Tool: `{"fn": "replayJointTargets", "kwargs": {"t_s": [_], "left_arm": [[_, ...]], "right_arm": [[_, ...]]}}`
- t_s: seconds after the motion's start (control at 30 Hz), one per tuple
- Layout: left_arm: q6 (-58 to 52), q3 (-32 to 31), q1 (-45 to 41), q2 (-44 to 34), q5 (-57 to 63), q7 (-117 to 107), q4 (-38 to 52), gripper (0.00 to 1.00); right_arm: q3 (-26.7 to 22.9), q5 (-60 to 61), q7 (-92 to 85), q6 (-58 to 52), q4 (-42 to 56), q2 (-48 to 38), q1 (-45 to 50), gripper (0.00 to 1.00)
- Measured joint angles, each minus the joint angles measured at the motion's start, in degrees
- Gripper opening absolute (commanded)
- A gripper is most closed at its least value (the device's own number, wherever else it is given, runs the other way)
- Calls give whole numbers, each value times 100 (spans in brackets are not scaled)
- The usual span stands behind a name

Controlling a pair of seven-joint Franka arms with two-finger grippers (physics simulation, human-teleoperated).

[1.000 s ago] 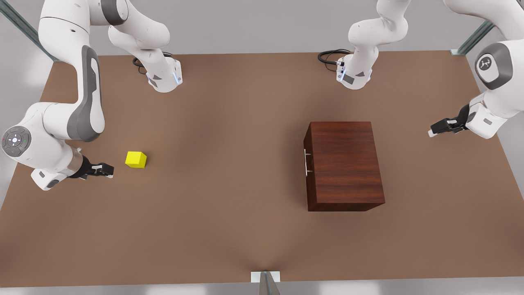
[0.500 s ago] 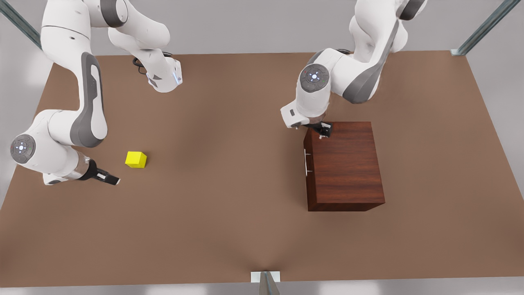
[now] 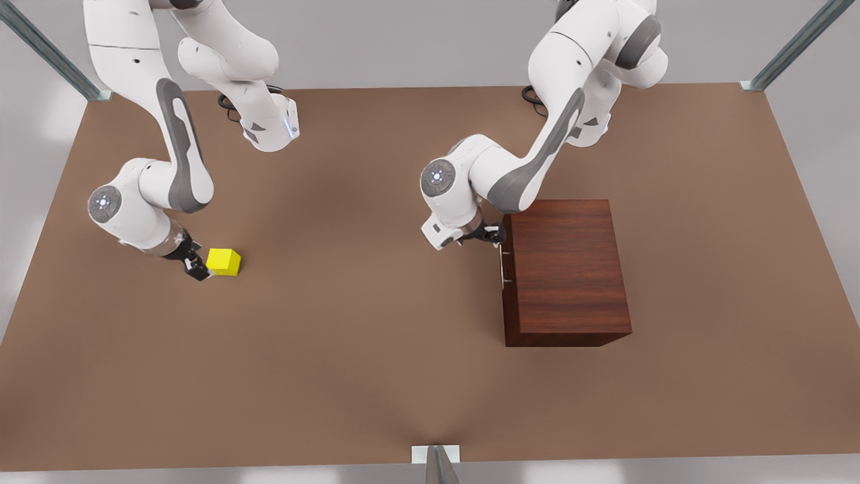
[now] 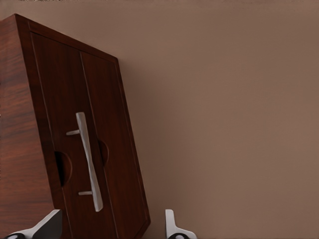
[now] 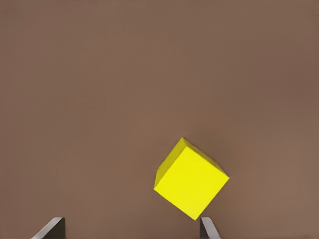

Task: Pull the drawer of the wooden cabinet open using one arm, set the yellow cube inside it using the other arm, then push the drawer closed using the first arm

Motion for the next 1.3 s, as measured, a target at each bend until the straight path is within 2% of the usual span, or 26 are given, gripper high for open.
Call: {"fn": "replayJointTargets", "kwargs": {"t_s": [0.23, 0.63, 1.03, 1.3], "left_arm": [[238, 29, 26, 218, 668, -660, 57, 100], [568, 58, 44, 575, 1042, -1331, 80, 100], [649, 59, 41, 688, 1380, -1696, -122, 100], [987, 59, 136, 774, 1186, -1840, -67, 100]], "right_arm": [[9, -1, 762, 648, -482, 64, -45, 100], [-8, -1, 1652, 1117, -858, 446, -188, 100], [-7, -29, 2162, 1533, -880, 952, -148, 100], [-7, -40, 2357, 1767, -821, 1145, -145, 100]]}}
